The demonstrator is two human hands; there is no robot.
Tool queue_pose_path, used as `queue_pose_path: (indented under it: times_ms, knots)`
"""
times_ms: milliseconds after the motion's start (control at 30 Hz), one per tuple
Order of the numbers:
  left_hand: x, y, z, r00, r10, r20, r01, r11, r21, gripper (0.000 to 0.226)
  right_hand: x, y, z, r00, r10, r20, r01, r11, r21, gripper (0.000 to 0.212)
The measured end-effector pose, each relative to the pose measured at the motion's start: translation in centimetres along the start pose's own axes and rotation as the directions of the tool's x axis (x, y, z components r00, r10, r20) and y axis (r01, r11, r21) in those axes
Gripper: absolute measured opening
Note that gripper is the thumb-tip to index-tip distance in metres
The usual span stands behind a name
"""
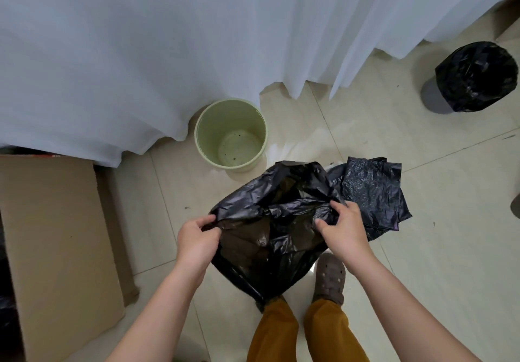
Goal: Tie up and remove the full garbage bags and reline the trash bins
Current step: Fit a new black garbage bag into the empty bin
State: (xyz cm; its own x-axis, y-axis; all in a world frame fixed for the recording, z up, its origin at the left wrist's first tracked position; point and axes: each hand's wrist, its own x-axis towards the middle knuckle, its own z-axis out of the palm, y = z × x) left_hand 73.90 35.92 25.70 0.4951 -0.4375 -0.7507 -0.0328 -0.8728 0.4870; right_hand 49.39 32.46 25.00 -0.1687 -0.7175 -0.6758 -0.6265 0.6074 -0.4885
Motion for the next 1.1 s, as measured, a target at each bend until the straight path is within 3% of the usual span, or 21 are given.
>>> queue_pose_path:
  times_ms: [167, 300, 400, 533, 600, 667, 933, 1100]
  knots:
    - [0.5, 0.3, -1.1, 0.999, 0.025, 0.026, -0.026, 0.999, 0.033, 0.061, 0.7, -0.8, 0.4, 1.000, 0.004, 0.013, -0.005, 0.999, 0.044, 0.057]
    - [1.1, 0.8, -2.6, 0.999, 0.026, -0.042, -0.026, 1.000, 0.005, 0.066, 1.7, -1.8, -0.4, 0.992, 0.086, -0.089, -0.075, 0.990, 0.123, 0.048]
    - [2.0, 0.9, -3.6, 0.999, 0.024, 0.029, -0.024, 0.999, -0.031, 0.066, 1.9, -3.1, -0.2, 0.998, 0.050, 0.045, -0.057, 0.982, 0.181, 0.041]
    - [2.6, 1.3, -4.6, 0.979, 0.057, 0.196, -0.045, 0.997, -0.064, 0.075, 1.7, -5.2, 0.9, 0.962, -0.042, 0.269, -0.032, 0.964, 0.264, 0.061]
    - [3.0, 1.6, -5.1, 0.973, 0.078, 0.217, -0.066, 0.996, -0.061, 0.083, 1.9, -6.0, 1.6, 0.964, -0.090, 0.251, 0.037, 0.978, 0.206, 0.073]
    - [3.5, 2.0, -5.4, 0.978, 0.122, 0.171, -0.111, 0.991, -0.069, 0.084, 2.2, -7.0, 2.2, 0.976, -0.126, 0.178, 0.091, 0.977, 0.190, 0.073]
    - [4.8, 5.7, -5.9, 0.982, 0.150, -0.118, -0.168, 0.972, -0.166, 0.028, 4.4, -11.8, 2.5, 0.976, -0.217, -0.020, 0.216, 0.948, 0.235, 0.036]
    - [6.4, 9.1, -5.2, 0.964, 0.188, -0.189, -0.228, 0.948, -0.221, 0.012, 7.3, -14.3, 2.0, 0.960, -0.271, -0.076, 0.281, 0.929, 0.241, 0.010]
